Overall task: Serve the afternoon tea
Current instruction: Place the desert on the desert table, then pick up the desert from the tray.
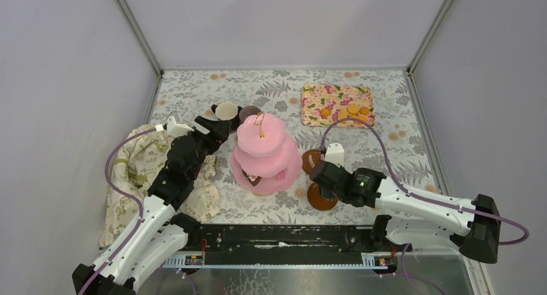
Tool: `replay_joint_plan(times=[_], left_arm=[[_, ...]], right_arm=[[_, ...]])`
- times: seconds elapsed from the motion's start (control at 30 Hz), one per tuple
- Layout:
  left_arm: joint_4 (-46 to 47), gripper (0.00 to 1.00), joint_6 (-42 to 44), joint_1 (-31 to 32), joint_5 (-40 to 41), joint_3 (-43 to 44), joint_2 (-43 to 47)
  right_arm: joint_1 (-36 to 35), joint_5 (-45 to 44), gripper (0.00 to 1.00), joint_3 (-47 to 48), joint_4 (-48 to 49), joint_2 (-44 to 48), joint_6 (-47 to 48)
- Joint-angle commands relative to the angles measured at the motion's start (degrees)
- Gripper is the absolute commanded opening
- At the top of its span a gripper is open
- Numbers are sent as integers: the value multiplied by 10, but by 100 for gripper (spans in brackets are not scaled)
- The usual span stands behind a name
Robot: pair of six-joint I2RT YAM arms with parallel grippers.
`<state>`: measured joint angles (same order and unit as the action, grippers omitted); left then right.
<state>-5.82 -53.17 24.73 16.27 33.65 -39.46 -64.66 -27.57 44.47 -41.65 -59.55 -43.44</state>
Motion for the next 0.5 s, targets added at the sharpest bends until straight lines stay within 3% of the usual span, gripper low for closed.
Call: replay_joint_plan(times=[0.0, 0.17, 0.47], left_arm=[[43, 87, -3, 3, -10, -1, 2], [41, 87, -3, 3, -12, 4, 4], [35, 87, -4, 3, -14, 5, 14]], right_arm=[[66, -23, 40, 40, 1, 3, 38], [166, 19, 41, 70, 50, -29, 117], [323, 97, 41, 154, 140, -176, 216]])
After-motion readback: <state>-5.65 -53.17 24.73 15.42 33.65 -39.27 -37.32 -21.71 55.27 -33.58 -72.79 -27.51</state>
